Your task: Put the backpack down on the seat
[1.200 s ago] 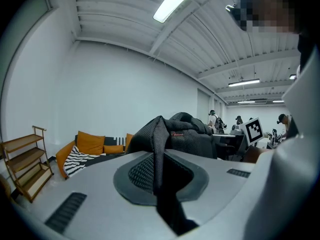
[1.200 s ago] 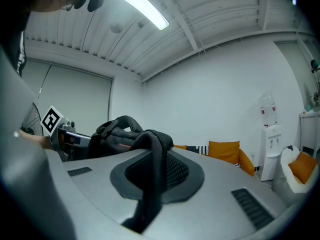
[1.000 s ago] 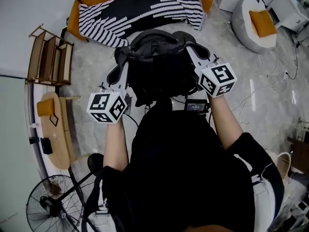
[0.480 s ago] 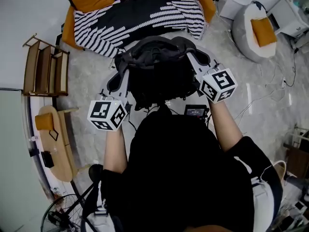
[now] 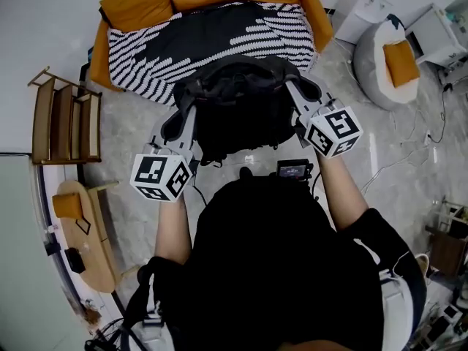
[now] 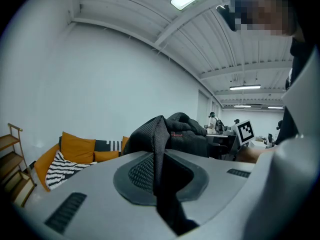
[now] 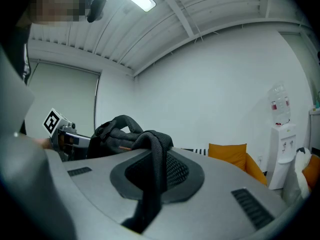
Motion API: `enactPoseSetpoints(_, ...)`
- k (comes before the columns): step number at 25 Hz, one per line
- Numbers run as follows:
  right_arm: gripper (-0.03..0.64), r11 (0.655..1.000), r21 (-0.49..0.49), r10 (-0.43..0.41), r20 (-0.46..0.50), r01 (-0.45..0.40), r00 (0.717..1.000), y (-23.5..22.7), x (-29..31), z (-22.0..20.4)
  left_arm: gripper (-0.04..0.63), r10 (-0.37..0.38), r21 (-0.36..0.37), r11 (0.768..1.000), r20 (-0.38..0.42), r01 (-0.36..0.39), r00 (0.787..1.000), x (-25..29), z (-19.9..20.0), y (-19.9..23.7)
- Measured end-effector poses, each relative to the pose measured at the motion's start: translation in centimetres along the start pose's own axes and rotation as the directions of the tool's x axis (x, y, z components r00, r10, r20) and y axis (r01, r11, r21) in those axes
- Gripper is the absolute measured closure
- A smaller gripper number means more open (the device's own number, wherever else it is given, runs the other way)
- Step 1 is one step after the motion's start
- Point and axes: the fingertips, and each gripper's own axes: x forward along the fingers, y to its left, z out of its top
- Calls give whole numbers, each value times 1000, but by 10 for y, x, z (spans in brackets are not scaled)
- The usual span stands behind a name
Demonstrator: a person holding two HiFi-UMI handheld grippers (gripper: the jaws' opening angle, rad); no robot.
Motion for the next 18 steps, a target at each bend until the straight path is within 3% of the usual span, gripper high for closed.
enactPoseSetpoints(14, 572, 999, 38, 35, -16, -34, 999, -60, 103, 7, 557, 49, 15, 999, 0, -49, 999, 93, 30, 77)
enactPoseSetpoints(18, 572, 997, 61, 54, -36, -51, 998, -86, 136, 0, 557, 57, -10, 998, -20, -57, 998, 127, 28, 97)
